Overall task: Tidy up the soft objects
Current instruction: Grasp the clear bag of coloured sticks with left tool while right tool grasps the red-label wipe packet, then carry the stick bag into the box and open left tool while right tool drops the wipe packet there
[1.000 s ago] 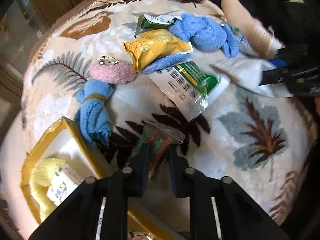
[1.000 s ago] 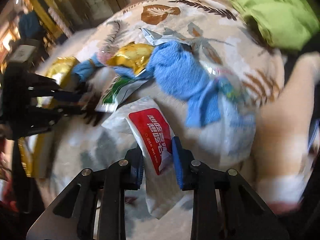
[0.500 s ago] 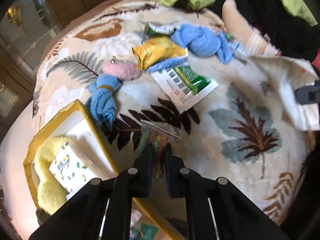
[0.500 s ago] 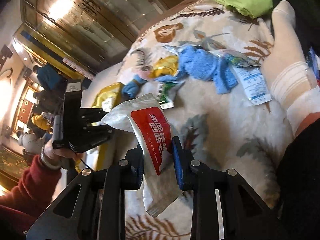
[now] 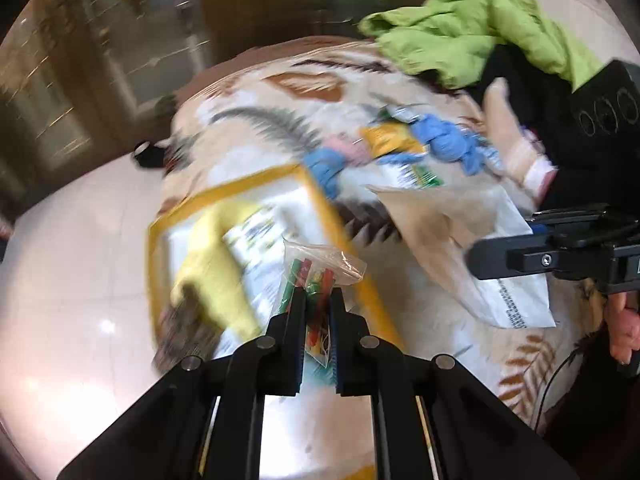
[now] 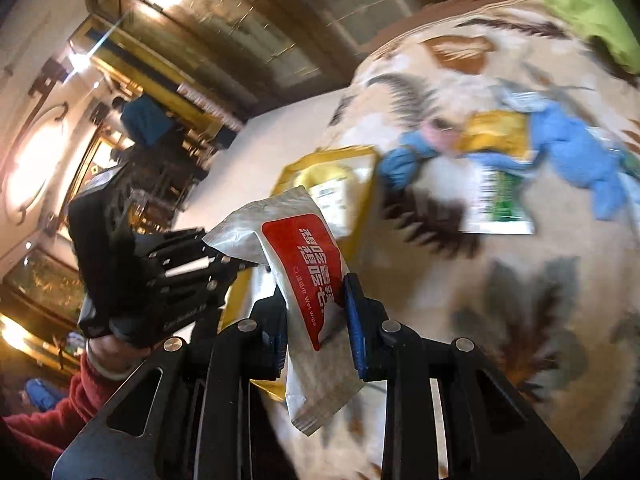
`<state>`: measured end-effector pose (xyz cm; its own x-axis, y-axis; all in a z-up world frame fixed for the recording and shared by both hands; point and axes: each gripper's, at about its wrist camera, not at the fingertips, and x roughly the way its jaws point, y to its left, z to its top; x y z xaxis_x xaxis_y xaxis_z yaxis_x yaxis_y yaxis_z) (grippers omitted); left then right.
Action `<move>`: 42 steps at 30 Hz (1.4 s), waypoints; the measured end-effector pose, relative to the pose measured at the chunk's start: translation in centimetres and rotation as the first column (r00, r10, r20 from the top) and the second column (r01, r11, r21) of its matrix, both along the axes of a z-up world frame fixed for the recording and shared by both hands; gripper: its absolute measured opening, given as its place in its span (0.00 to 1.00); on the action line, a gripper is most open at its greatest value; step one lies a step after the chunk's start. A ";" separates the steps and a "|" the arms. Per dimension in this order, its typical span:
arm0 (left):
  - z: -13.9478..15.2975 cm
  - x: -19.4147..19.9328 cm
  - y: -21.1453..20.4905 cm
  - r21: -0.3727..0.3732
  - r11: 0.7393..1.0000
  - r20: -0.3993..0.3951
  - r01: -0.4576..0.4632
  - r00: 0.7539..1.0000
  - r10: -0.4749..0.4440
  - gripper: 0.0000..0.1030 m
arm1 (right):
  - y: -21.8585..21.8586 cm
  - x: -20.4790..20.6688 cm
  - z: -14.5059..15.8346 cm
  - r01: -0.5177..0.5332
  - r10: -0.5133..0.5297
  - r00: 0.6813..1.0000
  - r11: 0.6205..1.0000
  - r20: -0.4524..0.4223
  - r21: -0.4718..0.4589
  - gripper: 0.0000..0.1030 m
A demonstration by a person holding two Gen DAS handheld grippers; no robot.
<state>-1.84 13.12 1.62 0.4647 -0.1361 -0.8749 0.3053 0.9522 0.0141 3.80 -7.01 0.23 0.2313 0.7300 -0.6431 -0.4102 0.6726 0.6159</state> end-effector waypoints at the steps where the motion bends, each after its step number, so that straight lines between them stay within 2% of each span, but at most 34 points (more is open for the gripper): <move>1: -0.4 -0.4 0.7 0.011 1.000 -0.007 -0.027 1.000 0.027 0.08 | 1.2 0.1 -0.3 -0.014 0.014 1.000 1.000 -0.011 0.004 0.24; 3: -1.3 -0.8 2.1 0.013 0.997 -0.027 -0.075 0.997 0.075 0.08 | 3.2 0.1 -0.9 -0.031 0.031 0.999 1.000 -0.034 0.005 0.24; 6: -2.9 -1.1 3.6 0.039 0.988 -0.046 -0.151 0.987 0.152 0.08 | 6.8 0.2 -2.5 -0.046 0.043 0.998 0.997 -0.047 -0.062 0.24; 9: -4.3 -1.2 4.0 0.073 0.979 -0.052 -0.191 0.980 0.195 0.08 | 9.1 0.0 -3.6 -0.027 0.026 1.000 0.985 -0.010 -0.171 0.24; 14: -5.4 -1.5 4.7 0.077 0.967 -0.047 -0.243 0.968 0.247 0.08 | 11.6 -0.9 -3.9 -0.035 0.054 0.997 0.961 0.063 -0.274 0.24; 17: -5.9 -1.5 5.0 0.084 0.962 -0.049 -0.261 0.963 0.266 0.09 | 12.1 -1.5 -4.1 -0.063 0.088 0.994 0.952 0.071 -0.298 0.24; 20: -5.8 -1.7 5.4 0.080 0.960 -0.053 -0.267 0.961 0.272 0.09 | 12.5 -2.4 -4.1 -0.094 0.123 0.989 0.953 0.081 -0.289 0.29; 24: -5.4 -2.1 6.2 0.078 0.955 -0.044 -0.285 0.956 0.289 0.12 | 12.3 -2.7 -3.9 -0.132 0.141 0.990 0.966 0.029 -0.221 0.30; 26: -5.2 -2.2 6.6 0.085 0.950 -0.041 -0.300 0.952 0.304 0.12 | 12.2 -2.8 -3.6 -0.149 0.158 0.987 0.958 0.015 -0.246 0.34; 29: -4.8 -2.5 7.2 0.082 0.945 -0.035 -0.316 0.947 0.320 0.13 | 11.6 -3.3 -2.7 -0.173 0.183 0.983 0.958 0.023 -0.227 0.35; 31: -4.5 -2.5 7.5 0.080 0.942 -0.035 -0.325 0.944 0.329 0.13 | 11.6 -3.5 -2.5 -0.187 0.195 0.981 0.959 0.018 -0.211 0.41; 37: -3.5 -3.1 7.9 0.045 0.943 -0.036 -0.329 0.943 0.331 0.13 | 11.4 -4.3 -3.1 -0.223 0.227 0.974 0.945 -0.010 -0.239 0.41; 42: -2.7 -3.0 7.3 0.023 0.947 -0.034 -0.319 0.947 0.320 0.13 | 12.6 -5.8 -5.2 -0.285 0.280 0.958 0.922 -0.059 -0.264 0.41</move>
